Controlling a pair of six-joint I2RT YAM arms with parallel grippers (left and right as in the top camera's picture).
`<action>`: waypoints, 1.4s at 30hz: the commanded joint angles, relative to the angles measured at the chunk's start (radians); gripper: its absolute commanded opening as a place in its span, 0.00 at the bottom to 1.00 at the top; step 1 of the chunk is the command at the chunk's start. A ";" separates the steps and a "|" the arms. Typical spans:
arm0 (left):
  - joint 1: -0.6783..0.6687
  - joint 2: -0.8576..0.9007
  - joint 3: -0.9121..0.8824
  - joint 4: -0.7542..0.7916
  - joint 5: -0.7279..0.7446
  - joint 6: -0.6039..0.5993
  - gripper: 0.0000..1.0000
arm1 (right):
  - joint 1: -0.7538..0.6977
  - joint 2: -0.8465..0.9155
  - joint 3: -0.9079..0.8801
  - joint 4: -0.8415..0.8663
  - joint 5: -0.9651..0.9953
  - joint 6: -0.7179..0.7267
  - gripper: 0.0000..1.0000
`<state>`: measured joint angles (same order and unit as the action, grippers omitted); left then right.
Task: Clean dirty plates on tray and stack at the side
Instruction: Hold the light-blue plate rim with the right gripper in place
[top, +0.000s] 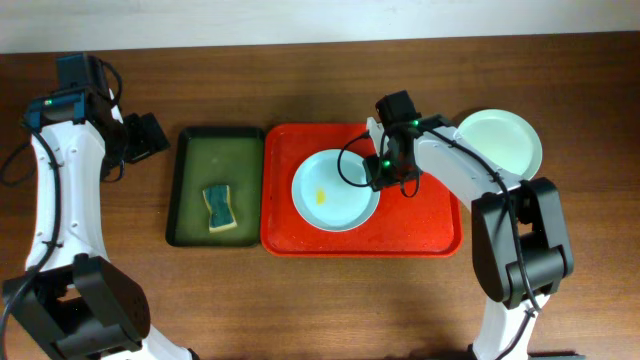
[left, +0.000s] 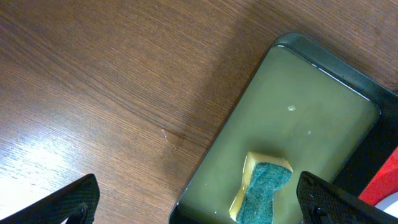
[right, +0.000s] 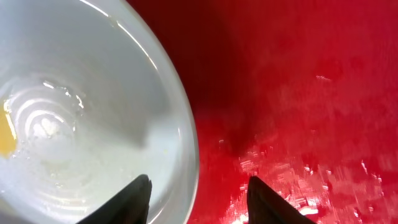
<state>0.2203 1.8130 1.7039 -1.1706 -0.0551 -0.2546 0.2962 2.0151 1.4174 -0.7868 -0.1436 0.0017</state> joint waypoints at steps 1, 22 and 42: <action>0.003 -0.012 0.016 -0.001 0.005 -0.010 0.99 | 0.004 -0.012 0.143 -0.122 0.013 0.046 0.51; 0.003 -0.012 0.016 -0.001 0.004 -0.010 0.99 | 0.006 -0.011 -0.043 -0.046 -0.010 0.333 0.22; 0.003 -0.012 0.016 0.004 0.011 -0.011 0.99 | 0.004 -0.011 -0.043 -0.016 -0.002 0.306 0.04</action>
<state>0.2203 1.8130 1.7039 -1.1702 -0.0551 -0.2546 0.2962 2.0132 1.3834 -0.7925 -0.1551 0.3126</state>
